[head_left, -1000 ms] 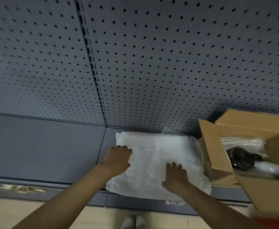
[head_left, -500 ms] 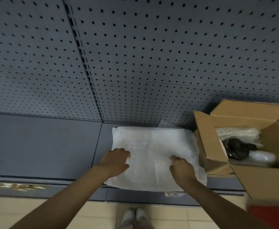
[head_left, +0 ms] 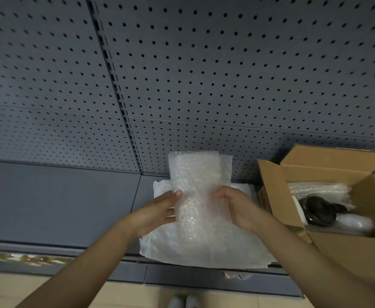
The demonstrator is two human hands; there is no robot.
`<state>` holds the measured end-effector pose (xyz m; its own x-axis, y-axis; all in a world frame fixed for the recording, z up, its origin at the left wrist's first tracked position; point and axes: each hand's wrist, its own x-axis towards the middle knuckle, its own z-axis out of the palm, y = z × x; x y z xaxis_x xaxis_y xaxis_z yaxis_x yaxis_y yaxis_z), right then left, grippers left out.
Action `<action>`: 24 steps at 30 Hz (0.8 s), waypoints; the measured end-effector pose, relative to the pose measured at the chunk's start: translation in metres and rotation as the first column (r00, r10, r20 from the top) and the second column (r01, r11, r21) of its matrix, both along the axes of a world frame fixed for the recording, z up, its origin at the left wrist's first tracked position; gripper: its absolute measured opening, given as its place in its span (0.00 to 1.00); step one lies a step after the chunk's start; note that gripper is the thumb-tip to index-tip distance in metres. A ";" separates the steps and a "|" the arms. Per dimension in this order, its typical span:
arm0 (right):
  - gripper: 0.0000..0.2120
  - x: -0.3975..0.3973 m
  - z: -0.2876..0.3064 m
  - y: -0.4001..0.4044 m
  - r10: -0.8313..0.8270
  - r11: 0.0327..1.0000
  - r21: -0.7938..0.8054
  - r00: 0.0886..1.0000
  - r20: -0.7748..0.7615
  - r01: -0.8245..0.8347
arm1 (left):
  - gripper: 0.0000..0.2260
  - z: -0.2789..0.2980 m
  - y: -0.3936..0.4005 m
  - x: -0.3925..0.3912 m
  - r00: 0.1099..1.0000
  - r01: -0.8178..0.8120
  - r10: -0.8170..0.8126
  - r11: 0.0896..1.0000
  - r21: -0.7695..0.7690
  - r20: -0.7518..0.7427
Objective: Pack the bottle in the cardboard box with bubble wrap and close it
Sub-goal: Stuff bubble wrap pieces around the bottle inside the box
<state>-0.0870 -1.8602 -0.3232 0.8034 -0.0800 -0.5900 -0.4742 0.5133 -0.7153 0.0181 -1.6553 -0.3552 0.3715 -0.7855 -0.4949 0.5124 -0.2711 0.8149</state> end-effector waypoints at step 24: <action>0.27 -0.001 -0.028 0.004 -0.143 0.988 -0.042 0.986 0.083 0.146 | 0.15 0.021 -0.002 -0.002 0.986 -0.112 0.102 0.991 -0.074 -0.131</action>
